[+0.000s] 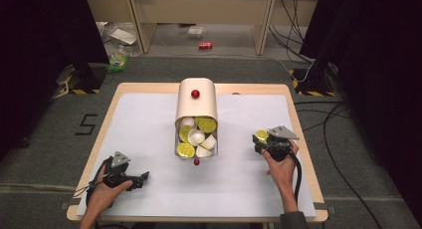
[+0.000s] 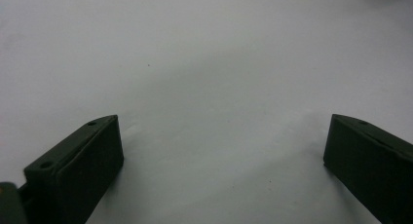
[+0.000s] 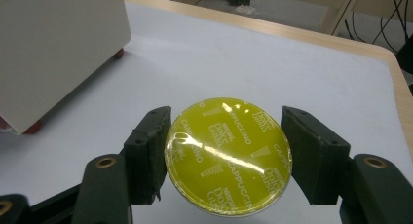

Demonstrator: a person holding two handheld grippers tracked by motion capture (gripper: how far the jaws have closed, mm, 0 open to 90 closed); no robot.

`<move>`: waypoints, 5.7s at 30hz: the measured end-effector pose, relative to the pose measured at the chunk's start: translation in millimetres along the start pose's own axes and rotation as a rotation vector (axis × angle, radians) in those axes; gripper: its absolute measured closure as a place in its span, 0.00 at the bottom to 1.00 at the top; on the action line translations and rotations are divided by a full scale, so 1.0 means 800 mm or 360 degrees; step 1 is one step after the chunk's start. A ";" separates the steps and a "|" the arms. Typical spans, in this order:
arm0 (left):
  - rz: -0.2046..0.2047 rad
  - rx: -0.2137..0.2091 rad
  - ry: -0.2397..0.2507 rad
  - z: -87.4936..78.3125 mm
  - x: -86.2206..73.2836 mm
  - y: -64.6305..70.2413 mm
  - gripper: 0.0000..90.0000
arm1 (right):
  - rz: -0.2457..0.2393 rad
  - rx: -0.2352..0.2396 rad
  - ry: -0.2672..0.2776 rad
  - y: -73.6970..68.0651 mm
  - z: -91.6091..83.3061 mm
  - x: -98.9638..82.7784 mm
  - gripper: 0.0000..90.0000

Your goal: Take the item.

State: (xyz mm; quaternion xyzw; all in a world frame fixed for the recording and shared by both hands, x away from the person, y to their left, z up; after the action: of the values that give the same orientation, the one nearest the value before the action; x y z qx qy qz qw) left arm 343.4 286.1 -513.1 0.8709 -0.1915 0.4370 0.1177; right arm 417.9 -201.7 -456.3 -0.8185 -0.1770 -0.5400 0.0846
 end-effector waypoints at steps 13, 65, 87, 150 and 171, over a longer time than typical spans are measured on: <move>0.0000 0.0000 0.0000 0.000 0.000 0.000 0.00 | -0.0004 -0.0023 -0.0046 0.005 0.008 -0.010 0.42; 0.0000 0.0001 0.0000 0.000 0.000 0.000 0.00 | 0.0068 -0.0031 -0.0150 0.012 0.019 -0.029 0.33; 0.0000 0.0000 0.0001 0.000 0.000 0.000 0.00 | 0.0100 0.0022 0.0036 0.005 -0.007 0.002 0.32; -0.0005 -0.0004 0.0001 0.000 0.000 0.000 0.00 | 0.0000 0.0310 0.0246 -0.078 -0.071 0.030 0.32; -0.0004 -0.0003 -0.0001 0.000 0.000 0.000 0.00 | -0.0026 0.0381 0.0237 -0.094 -0.086 0.021 0.32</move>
State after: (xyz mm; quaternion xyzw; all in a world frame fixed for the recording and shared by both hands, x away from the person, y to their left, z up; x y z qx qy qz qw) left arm 343.6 286.2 -513.1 0.8711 -0.1909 0.4365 0.1190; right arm 336.2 -151.6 -417.0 -0.7586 -0.2399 -0.5751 0.1903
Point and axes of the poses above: each handheld gripper's, and its own axes: z roughly forward along the jaws, x roughly out of its top, y roughly to its right, the point moved 1 cm from there along z, roughly forward along the jaws, and after that the axes turned 7 degrees about y, right-handed, at the moved point
